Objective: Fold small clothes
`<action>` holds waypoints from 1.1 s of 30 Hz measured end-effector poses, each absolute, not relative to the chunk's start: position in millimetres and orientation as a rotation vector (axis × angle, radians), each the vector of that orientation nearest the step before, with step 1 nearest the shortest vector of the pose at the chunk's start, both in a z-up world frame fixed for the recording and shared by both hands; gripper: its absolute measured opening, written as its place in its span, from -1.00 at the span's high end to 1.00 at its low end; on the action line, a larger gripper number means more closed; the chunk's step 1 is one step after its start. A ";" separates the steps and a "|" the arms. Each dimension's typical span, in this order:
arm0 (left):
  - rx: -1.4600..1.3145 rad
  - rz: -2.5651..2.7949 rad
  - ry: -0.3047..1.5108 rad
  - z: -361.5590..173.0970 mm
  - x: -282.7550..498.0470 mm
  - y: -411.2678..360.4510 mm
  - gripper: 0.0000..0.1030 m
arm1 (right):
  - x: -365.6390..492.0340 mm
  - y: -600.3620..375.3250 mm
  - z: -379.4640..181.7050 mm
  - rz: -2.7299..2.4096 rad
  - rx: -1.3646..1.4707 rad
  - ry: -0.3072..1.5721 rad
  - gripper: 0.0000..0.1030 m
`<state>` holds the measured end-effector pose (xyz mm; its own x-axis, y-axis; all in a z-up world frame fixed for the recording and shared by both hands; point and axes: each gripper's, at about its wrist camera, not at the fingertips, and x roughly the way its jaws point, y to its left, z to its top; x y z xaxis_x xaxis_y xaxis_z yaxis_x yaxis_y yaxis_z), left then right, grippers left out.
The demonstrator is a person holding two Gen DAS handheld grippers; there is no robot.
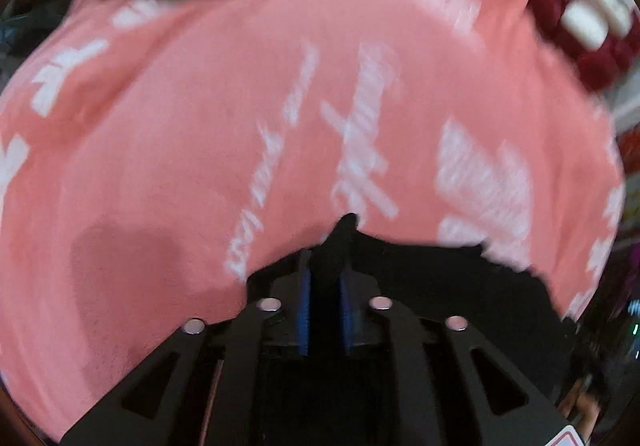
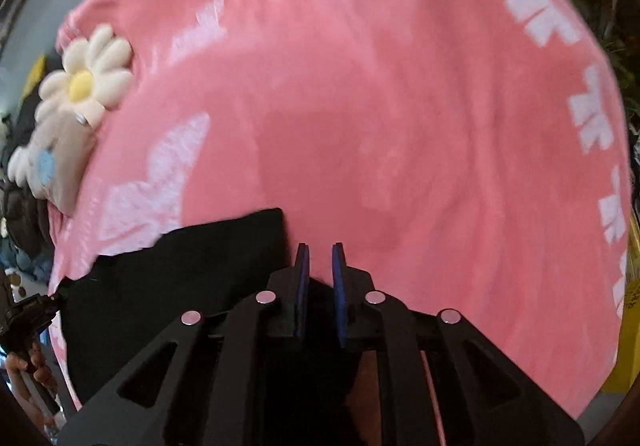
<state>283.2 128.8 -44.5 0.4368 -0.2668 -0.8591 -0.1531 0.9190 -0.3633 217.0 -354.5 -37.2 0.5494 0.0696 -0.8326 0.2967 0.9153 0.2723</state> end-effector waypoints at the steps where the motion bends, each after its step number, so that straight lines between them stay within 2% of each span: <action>1: -0.405 -0.054 1.092 -34.9 276.5 130.1 0.27 | 210.0 -351.2 -34.1 -0.116 0.407 0.985 0.70; 2: -0.391 -0.040 1.066 -28.3 272.0 130.3 0.06 | 203.6 -346.6 -32.4 -0.099 0.387 0.995 0.65; 4: -0.347 -0.042 1.013 -14.2 256.8 127.4 -0.09 | 190.7 -336.3 -36.0 -0.080 0.344 1.030 0.37; 6: -0.319 -0.079 1.025 -12.2 246.3 125.5 -0.27 | 187.9 -330.5 -39.8 -0.054 0.358 1.043 0.33; 9: -0.285 -0.105 1.056 -14.5 232.4 117.8 -0.29 | 201.1 -314.0 -29.3 0.013 0.367 1.027 0.29; 14: -0.309 -0.129 1.134 -34.4 207.9 106.6 -0.29 | 272.1 -238.3 -8.7 0.311 0.384 1.044 0.29; 17: -0.344 -0.145 1.146 -38.0 192.5 99.9 -0.29 | 312.4 -188.6 -18.4 0.390 0.299 1.108 0.30; 19: -0.338 -0.165 1.143 -33.6 187.1 92.9 -0.29 | 331.7 -164.7 -33.1 0.401 0.215 1.153 0.17; 23: -0.311 -0.226 1.130 -18.2 187.5 78.3 -0.29 | 325.3 -140.6 -51.9 0.444 0.114 1.203 0.17; 24: -0.314 -0.256 1.130 -15.1 190.2 75.3 -0.29 | 318.9 -138.0 -52.4 0.465 0.101 1.200 0.25; 27: -0.356 -0.279 1.118 -13.1 198.8 71.7 -0.33 | 302.0 -132.7 -58.8 0.476 0.023 1.197 1.00; 33: -0.569 -0.287 1.134 -20.0 221.6 70.7 -0.33 | 267.6 -139.1 -42.9 0.600 0.037 1.160 1.00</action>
<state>221.6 70.7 -20.0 0.4071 -0.4923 -0.7694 -0.0665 0.8241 -0.5625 267.6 -139.1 -42.9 0.2619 0.4616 -0.8476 -0.4246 0.8438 0.3283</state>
